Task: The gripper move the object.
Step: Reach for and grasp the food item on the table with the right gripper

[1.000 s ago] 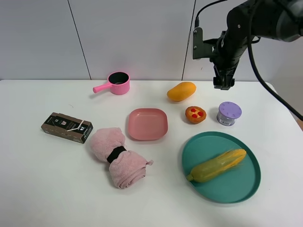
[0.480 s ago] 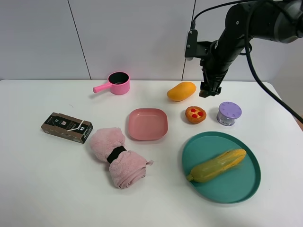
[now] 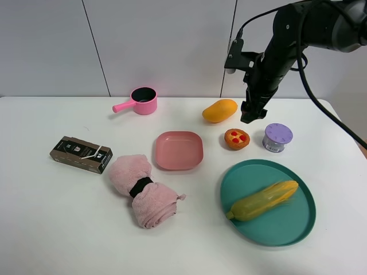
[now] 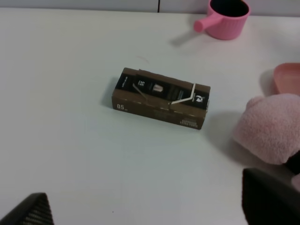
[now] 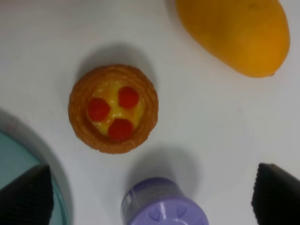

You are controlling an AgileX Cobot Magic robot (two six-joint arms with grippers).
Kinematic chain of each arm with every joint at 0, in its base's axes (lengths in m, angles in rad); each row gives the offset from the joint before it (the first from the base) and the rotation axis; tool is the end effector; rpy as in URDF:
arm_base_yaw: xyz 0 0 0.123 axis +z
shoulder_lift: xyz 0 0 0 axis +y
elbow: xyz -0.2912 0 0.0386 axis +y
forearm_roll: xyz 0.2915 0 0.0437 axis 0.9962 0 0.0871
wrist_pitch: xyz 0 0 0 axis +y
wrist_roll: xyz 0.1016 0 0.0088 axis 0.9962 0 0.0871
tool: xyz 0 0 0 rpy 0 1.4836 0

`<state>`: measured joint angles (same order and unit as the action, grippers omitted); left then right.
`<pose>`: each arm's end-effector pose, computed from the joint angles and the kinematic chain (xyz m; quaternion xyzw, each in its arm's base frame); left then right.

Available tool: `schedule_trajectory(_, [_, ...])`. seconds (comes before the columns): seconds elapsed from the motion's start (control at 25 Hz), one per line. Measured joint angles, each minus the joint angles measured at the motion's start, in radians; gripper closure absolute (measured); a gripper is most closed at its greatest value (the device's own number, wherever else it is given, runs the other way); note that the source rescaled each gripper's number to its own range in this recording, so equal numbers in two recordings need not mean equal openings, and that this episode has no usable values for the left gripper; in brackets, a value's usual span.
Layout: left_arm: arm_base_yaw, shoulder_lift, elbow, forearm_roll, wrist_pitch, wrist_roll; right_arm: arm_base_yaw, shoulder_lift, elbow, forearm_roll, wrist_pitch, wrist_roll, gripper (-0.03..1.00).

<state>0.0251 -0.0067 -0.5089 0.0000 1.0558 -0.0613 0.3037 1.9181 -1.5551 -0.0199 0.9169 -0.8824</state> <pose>0.0323 0.0008 0.2967 -0.0366 0.8470 -0.0096 0.5302 0.4404 0.1363 0.2262 -0.5526 0.8119 -0.0621 0.1776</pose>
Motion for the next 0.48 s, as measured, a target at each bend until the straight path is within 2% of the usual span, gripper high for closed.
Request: schedule_trajectory(0.48, [0.000,0.000,0.000,0.000,0.000,0.000,0.000,0.144,0.000,0.020,-0.038,0.054,0.05])
